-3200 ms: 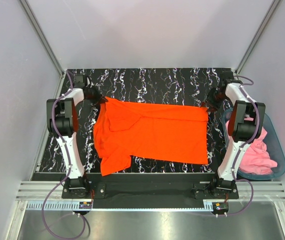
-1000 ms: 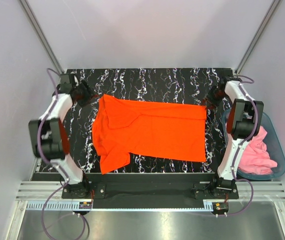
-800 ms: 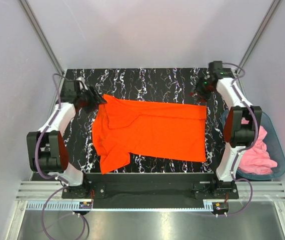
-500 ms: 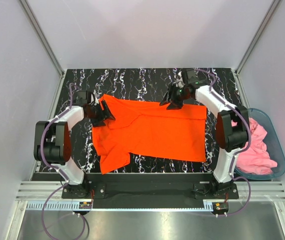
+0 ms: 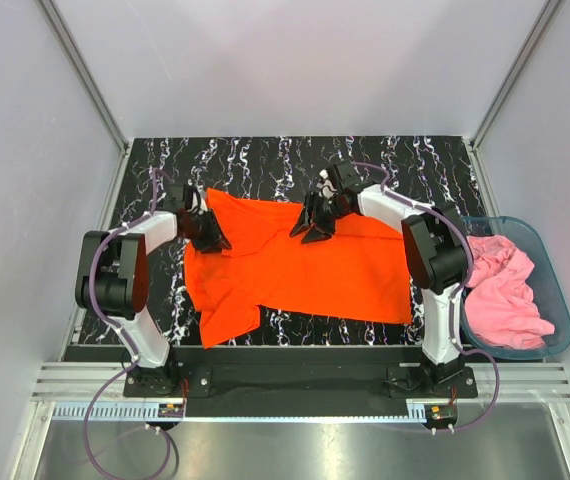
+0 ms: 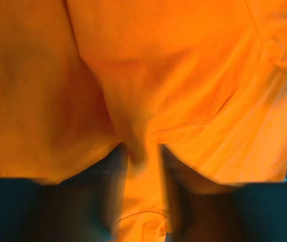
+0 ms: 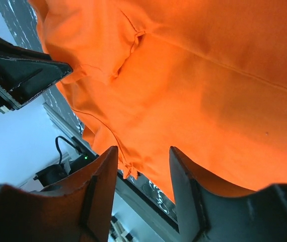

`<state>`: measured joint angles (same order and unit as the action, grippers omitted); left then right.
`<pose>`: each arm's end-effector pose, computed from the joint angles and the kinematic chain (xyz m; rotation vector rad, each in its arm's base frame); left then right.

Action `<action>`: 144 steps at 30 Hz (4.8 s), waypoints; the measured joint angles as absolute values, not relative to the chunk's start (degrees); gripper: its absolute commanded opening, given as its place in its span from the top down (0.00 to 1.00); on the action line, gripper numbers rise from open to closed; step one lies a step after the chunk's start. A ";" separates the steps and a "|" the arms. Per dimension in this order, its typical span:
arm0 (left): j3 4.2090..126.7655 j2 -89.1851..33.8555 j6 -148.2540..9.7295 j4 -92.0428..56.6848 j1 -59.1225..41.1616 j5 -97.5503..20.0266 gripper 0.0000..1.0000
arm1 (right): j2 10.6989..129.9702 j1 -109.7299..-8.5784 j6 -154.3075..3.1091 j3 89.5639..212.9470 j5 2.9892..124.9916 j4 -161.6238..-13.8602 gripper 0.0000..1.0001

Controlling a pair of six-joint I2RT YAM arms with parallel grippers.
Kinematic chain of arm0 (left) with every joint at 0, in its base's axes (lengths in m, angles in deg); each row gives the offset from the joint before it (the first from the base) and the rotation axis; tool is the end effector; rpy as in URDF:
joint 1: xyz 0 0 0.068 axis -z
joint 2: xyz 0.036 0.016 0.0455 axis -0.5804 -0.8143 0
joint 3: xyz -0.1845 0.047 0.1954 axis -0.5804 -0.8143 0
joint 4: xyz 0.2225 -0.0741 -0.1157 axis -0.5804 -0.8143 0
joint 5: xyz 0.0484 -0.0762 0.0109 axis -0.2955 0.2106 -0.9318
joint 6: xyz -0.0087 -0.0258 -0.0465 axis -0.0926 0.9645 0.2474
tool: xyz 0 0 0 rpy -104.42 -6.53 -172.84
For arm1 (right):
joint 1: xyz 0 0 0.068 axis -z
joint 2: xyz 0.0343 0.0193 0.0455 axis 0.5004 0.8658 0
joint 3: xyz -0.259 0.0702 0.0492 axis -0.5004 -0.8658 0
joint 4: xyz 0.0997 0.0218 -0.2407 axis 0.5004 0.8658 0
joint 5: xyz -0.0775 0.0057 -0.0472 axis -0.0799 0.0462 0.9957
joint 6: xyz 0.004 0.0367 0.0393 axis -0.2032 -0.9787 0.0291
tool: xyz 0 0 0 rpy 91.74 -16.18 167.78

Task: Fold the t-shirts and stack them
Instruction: Fold the tshirt

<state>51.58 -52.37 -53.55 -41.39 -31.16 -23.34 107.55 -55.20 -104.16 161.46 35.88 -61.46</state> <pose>0.3346 -0.0397 0.1593 -0.4095 2.6912 -0.7232 0.3863 0.2045 0.1766 0.0024 2.7755 1.1522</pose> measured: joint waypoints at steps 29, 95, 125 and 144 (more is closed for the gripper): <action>63.71 -59.70 -46.01 -32.78 -31.19 -23.23 1.00 | 119.71 -61.03 -124.55 166.12 35.01 -80.83 0.75; 51.40 -50.80 -45.27 -38.68 -32.21 -21.94 0.98 | 120.87 -62.32 -127.92 167.21 26.49 -80.92 1.00; 40.43 -40.31 -46.78 -43.71 -35.05 -23.67 0.70 | 126.05 -59.96 -120.44 171.41 16.50 -72.26 0.82; 78.07 -62.73 -54.06 -42.72 -39.47 -27.41 0.41 | 107.77 -47.04 -103.15 162.40 22.09 -51.87 0.55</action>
